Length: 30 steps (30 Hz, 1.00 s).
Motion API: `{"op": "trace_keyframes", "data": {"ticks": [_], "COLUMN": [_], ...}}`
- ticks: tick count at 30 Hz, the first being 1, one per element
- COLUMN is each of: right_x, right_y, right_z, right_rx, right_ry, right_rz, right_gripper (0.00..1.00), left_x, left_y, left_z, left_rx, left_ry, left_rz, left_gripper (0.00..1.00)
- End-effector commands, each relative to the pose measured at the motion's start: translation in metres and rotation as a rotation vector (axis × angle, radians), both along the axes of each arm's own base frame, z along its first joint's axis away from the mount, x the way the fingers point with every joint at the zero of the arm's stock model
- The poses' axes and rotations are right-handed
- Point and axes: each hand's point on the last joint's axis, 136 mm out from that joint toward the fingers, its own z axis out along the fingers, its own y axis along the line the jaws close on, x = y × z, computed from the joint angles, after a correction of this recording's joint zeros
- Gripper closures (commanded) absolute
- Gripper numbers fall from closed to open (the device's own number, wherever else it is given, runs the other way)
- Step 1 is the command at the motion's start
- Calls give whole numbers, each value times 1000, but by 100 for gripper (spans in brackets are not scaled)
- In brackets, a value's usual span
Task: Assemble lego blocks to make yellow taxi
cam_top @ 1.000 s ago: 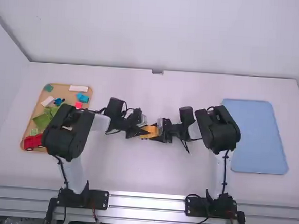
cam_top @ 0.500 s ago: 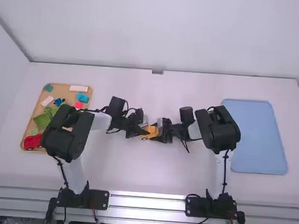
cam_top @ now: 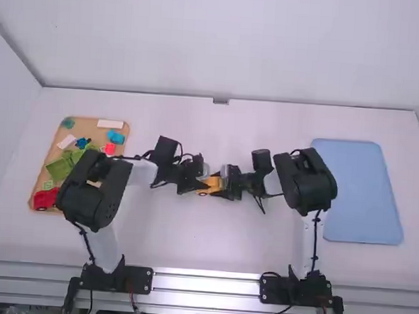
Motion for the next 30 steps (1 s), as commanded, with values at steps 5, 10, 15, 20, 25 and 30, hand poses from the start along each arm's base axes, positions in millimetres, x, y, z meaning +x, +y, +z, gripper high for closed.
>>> {"op": "trace_keyframes", "data": {"ticks": [5, 10, 15, 20, 25, 30], "right_x": [7, 5, 7, 7, 9, 9], "right_y": [6, 9, 6, 7, 7, 7], "right_z": [-2, -2, -1, 0, 1, 1], "right_rx": [-12, -13, -9, -8, -2, -2], "right_ry": [-11, -11, -12, -17, -32, -34], "right_rz": [-5, 2, -3, -2, -2, -3], "right_gripper": [49, 49, 49, 49, 52, 54], "left_x": [-37, -26, -12, 6, 13, 20], "left_y": [16, 12, 11, 9, 4, 6], "left_z": [-70, -62, -43, -23, -17, -8], "left_rx": [210, 186, 116, 24, 10, -25], "left_ry": [137, 84, 21, -60, -108, -117], "left_rz": [41, 44, 48, 50, 45, 45], "left_gripper": [95, 82, 76, 63, 56, 57]}}
